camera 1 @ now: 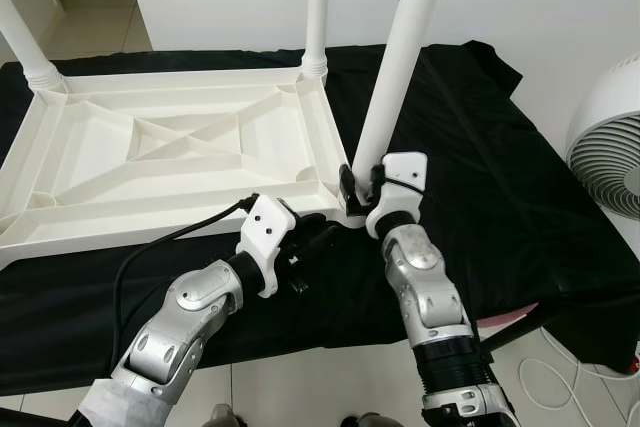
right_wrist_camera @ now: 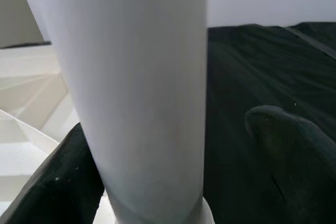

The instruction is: Building children table

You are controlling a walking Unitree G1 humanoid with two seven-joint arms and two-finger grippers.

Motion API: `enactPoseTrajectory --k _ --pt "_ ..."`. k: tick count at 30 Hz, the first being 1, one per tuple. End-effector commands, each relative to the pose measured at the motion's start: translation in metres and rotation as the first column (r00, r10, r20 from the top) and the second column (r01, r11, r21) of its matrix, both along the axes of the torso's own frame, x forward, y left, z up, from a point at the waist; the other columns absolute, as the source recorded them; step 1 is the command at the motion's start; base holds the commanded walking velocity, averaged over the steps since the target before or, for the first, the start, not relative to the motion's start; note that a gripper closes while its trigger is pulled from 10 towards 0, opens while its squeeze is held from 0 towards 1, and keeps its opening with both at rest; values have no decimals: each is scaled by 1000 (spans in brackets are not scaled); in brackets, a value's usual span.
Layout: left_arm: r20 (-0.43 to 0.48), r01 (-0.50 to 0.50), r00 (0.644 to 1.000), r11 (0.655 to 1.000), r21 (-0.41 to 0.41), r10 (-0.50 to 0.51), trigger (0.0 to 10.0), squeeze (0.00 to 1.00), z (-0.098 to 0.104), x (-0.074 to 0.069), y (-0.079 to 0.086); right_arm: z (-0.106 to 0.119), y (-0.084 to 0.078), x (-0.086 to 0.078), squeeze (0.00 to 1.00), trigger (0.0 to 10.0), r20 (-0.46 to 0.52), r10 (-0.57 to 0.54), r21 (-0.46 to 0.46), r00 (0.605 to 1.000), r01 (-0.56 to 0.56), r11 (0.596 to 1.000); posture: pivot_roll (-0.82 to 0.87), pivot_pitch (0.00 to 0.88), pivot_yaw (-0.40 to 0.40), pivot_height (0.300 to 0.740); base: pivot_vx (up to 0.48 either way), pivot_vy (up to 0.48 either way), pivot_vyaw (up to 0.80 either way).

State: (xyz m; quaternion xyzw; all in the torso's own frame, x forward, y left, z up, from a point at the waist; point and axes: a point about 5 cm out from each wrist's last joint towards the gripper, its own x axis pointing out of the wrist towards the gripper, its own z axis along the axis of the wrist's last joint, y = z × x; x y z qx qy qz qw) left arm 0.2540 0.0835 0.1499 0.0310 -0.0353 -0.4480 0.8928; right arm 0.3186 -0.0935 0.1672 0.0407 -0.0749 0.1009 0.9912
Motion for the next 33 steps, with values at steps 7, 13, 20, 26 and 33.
enactPoseTrajectory --k 7,13,20,26,33 --pt "-9 60 998 998 2 -60 10000 0 -1 -5 -3 -2 -20 11 0 10000 -24 198 -55 980 -199 978 -12 75 -14 740 0 0 0" --pt "-5 60 998 998 1 -60 10000 0 0 -3 -4 -10 -28 22 0 10000 -80 415 -211 906 -423 881 -9 67 -14 740 0 0 0" --pt "2 51 999 999 3 -51 10000 0 2 -2 -2 -7 -28 30 0 10000 -112 534 -263 838 -544 797 5 62 -21 740 0 0 0" --pt "8 42 999 999 4 -42 10000 0 3 -1 0 -6 -23 39 0 10000 -158 636 -298 755 -651 698 15 52 -24 740 0 0 0" --pt "19 36 999 999 6 -36 10000 0 5 1 0 -11 -13 46 0 10000 -214 658 -307 722 -689 656 29 38 -25 740 0 0 0"
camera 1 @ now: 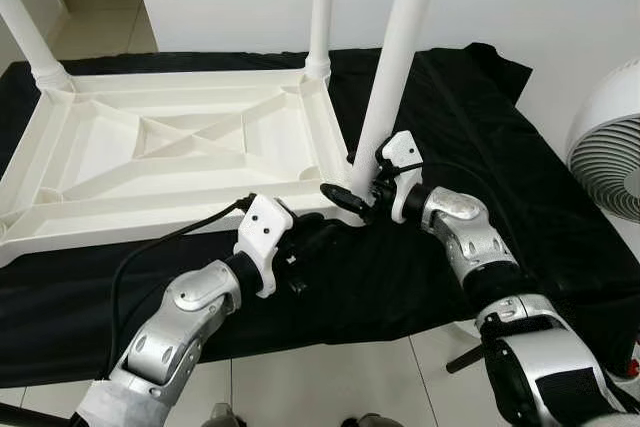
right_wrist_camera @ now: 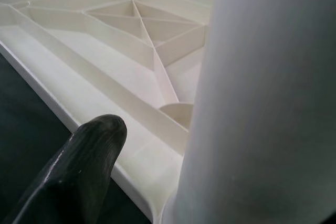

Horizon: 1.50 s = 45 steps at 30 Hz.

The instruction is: Building children table

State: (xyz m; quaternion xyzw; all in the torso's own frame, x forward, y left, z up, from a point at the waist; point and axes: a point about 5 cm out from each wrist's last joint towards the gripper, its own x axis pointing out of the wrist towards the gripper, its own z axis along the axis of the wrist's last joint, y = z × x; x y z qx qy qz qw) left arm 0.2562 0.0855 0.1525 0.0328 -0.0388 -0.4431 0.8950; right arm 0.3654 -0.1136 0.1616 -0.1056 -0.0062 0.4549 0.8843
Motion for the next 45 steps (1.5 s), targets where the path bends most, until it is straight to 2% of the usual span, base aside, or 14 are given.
enactPoseTrajectory --k 1,5,6,10,11,13,14,28,29,30,35,42,44,45 --pt "11 47 999 999 7 -47 10000 0 3 -1 -2 -5 7 -1 0 10000 -19 35 -31 999 -35 999 29 38 -25 740 0 0 0" --pt "14 41 999 999 10 -41 10000 0 3 -2 0 -13 7 -2 0 10000 -49 54 -52 997 -56 997 29 38 -25 740 0 0 0" --pt "14 40 999 999 10 -41 10000 0 3 -2 0 -16 6 -2 0 9059 -57 59 -57 997 -63 996 29 38 -25 740 0 0 0" --pt "14 41 999 999 10 -41 10000 0 3 -2 -1 -17 5 -3 0 9059 -62 63 -61 996 -66 996 29 38 -25 740 0 0 0" --pt "13 42 999 999 10 -42 10000 0 3 -2 -1 -18 3 -3 0 2745 -66 64 -60 996 -68 996 29 38 -25 740 0 0 0" --pt "13 42 999 999 9 -43 10000 0 3 -2 -1 -19 3 -3 0 2745 -67 65 -58 996 -69 996 29 38 -25 740 0 0 0" --pt "13 45 999 999 9 -45 10000 0 3 -2 -1 -20 1 -3 0 0 -72 65 -51 995 -69 996 27 40 -22 740 0 0 0" --pt "10 56 998 998 8 -56 10000 0 3 -1 -2 -24 -10 -3 0 0 -90 40 -15 995 -42 999 14 44 -14 740 0 0 0" --pt "9 57 998 998 8 -57 10000 0 3 -2 -2 -24 -12 -3 0 824 -81 13 -14 997 -14 1000 14 48 -16 740 0 0 0" --pt "8 56 998 998 8 -56 10000 0 2 -3 -2 -23 -13 0 0 10000 -62 -72 -15 996 71 997 16 56 -21 740 0 0 0" --pt "1 55 998 998 5 -55 10000 0 1 -6 -3 -22 -8 4 0 10000 -43 -289 43 956 290 956 16 61 -24 740 0 0 0" --pt "-6 56 998 998 1 -56 10000 0 0 -8 -4 -23 3 -2 0 10000 -83 -415 126 906 422 898 13 71 -25 740 0 0 0" --pt "-10 60 998 998 0 -60 10000 0 -1 -8 -5 -24 11 -11 0 10000 -91 -557 172 826 563 808 10 69 -29 740 0 0 0" --pt "-10 60 998 998 0 -60 10000 0 -1 -8 -5 -24 11 -11 0 10000 -91 -557 172 826 563 808 10 69 -29 740 0 0 0"
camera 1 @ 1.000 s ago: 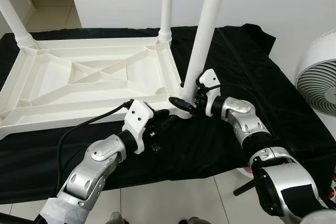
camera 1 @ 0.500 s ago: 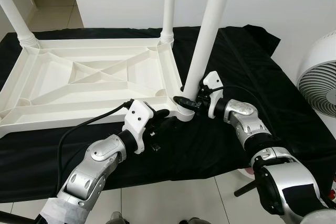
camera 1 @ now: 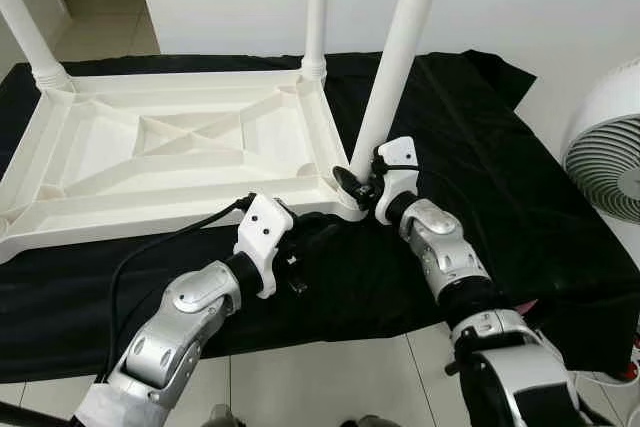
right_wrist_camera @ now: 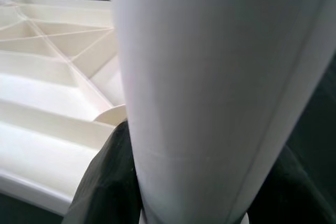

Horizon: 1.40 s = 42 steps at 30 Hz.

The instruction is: Building children table

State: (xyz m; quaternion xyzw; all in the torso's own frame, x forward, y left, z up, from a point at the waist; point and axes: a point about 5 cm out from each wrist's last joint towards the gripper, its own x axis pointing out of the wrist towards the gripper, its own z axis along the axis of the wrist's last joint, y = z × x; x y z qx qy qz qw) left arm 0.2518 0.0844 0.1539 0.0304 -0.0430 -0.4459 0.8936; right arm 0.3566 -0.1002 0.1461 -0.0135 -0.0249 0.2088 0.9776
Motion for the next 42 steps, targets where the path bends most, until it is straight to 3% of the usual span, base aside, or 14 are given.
enactPoseTrajectory --k 1,5,7,13,14,15,22,23,25,26,30,31,35,42 --pt "-16 56 998 998 8 -56 10000 0 -3 -4 -4 -9 1 -7 0 10000 -42 -140 15 989 141 990 8 69 -30 740 0 0 0" --pt "-15 61 998 998 8 -61 10000 0 -3 -3 -5 -7 11 -16 0 10000 -41 -248 55 968 250 967 5 62 -31 740 0 0 0" --pt "-15 64 998 998 7 -64 10000 0 -3 -3 -6 -6 18 -19 0 10000 -38 -243 57 969 245 968 6 59 -31 740 0 0 0" --pt "-16 74 997 997 9 -74 10000 0 -3 -4 -7 -1 16 -22 0 10000 -35 -257 64 966 259 964 5 56 -34 740 0 0 0" --pt "-16 75 997 997 10 -75 10000 0 -3 -4 -7 0 14 -23 659 10000 -29 -261 69 965 263 962 5 56 -34 740 0 0 0" --pt "-15 74 997 997 11 -73 10000 0 -3 -4 -7 2 13 -24 1000 10000 -25 -253 85 967 254 964 7 52 -36 740 0 0 0" --pt "-14 71 997 997 12 -71 10000 0 -4 -4 -7 6 7 -25 1000 10000 -3 -161 101 987 161 982 8 43 -38 740 0 0 0" --pt "-14 72 997 997 12 -72 10000 0 -4 -4 -7 5 5 -24 686 10000 -3 -102 74 995 102 992 8 43 -38 740 0 0 0" --pt "-14 73 997 997 13 -73 10000 0 -4 -5 -7 3 5 -23 686 10000 -5 -44 51 999 44 998 8 43 -38 740 0 0 0" --pt "-14 74 997 997 13 -74 10000 0 -4 -4 -7 2 2 -21 0 10000 -13 23 21 1000 -22 1000 6 40 -36 740 0 0 0" --pt "-13 78 997 997 16 -77 10000 0 -4 -4 -7 2 -5 -17 0 10000 -8 211 -92 978 -210 973 5 43 -33 740 0 0 0" --pt "-13 78 997 997 16 -77 10000 0 -4 -4 -7 2 -5 -17 0 10000 -8 211 -92 978 -210 973 5 43 -33 740 0 0 0" --pt "-12 77 997 997 16 -77 10000 0 -3 -3 -7 2 -7 -12 0 10000 -26 383 -170 923 -381 909 4 48 -27 740 0 0 0" --pt "-5 69 998 998 13 -68 10000 0 -1 -2 -7 2 -2 -2 0 10000 -51 457 -214 888 -457 863 19 46 -24 740 0 0 0"
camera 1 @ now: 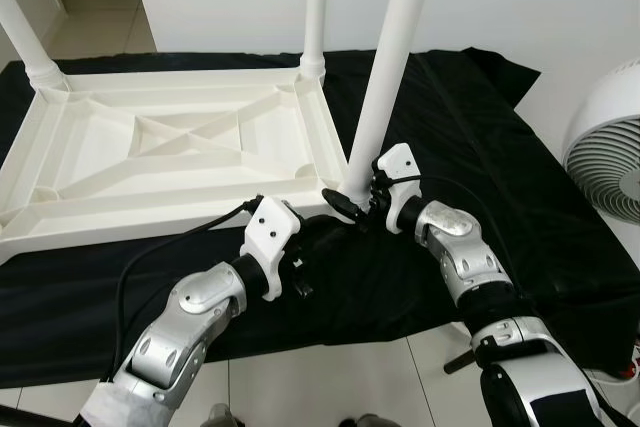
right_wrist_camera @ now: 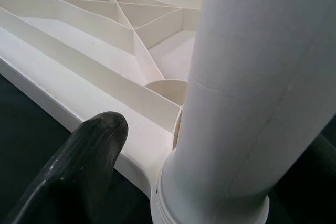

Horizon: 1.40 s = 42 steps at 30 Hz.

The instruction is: Building children table

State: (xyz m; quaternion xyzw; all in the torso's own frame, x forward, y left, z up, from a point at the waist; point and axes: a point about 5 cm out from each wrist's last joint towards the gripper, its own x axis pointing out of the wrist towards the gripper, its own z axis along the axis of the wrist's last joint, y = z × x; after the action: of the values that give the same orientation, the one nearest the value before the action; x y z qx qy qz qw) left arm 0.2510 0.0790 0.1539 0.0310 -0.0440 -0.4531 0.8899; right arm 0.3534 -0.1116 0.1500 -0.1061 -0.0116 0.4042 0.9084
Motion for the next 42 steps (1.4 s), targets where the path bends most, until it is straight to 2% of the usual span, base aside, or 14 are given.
enactPoseTrajectory --k 1,3,9,10,11,19,20,25,26,33,34,40,41,42 --pt "-7 52 999 999 12 -52 10000 0 -1 -1 -1 -2 9 1 0 10000 -11 68 -26 998 -68 997 19 46 -24 740 0 0 0" --pt "-5 49 999 999 14 -48 10000 0 0 -1 0 -1 13 8 0 10000 -24 85 -51 996 -86 995 26 46 -23 740 0 0 0" --pt "-5 48 999 999 15 -47 10000 0 0 0 0 -2 14 11 0 10000 -40 89 -61 995 -92 994 29 46 -21 740 0 0 0" --pt "-5 47 999 999 16 -47 10000 0 0 0 1 -4 15 12 0 1294 -50 90 -66 995 -93 993 29 46 -21 740 0 0 0" --pt "-4 47 999 999 16 -47 10000 0 0 0 0 -5 14 12 0 0 -63 97 -62 993 -101 993 30 45 -22 740 0 0 0" --pt "-7 47 999 999 14 -47 10000 0 0 -2 0 -12 7 10 0 0 -70 111 -58 991 -115 992 27 52 -23 740 0 0 0" --pt "-9 49 999 999 12 -49 10000 0 0 -3 -1 -14 0 10 0 0 -64 66 -51 996 -69 996 19 59 -23 740 0 0 0" --pt "-12 52 999 999 11 -51 10000 0 -1 -3 -1 -16 -5 12 0 0 -61 2 -59 998 -5 998 14 64 -21 740 0 0 0" --pt "-14 54 998 998 11 -54 10000 0 -1 -4 -1 -17 -7 13 0 0 -55 -54 -58 997 51 997 13 66 -20 740 0 0 0" --pt "-19 59 998 998 12 -59 10000 0 -2 -4 -1 -20 0 5 0 0 -57 -210 40 976 212 976 4 73 -16 740 0 0 0" --pt "-20 62 998 998 13 -62 10000 0 -3 -5 -1 -20 8 -1 0 0 -72 -264 91 962 270 959 3 73 -15 740 0 0 0" --pt "-21 64 998 998 13 -64 10000 0 -3 -5 -2 -20 14 -6 0 0 -76 -313 125 947 320 939 1 77 -16 740 0 0 0" --pt "-24 67 997 998 12 -67 10000 0 -3 -6 -2 -20 22 -18 0 0 -74 -485 168 872 490 856 -3 80 -20 740 0 0 0" --pt "-24 67 997 998 12 -67 10000 0 -3 -6 -2 -20 22 -18 0 0 -74 -485 168 872 490 856 -3 80 -20 740 0 0 0"
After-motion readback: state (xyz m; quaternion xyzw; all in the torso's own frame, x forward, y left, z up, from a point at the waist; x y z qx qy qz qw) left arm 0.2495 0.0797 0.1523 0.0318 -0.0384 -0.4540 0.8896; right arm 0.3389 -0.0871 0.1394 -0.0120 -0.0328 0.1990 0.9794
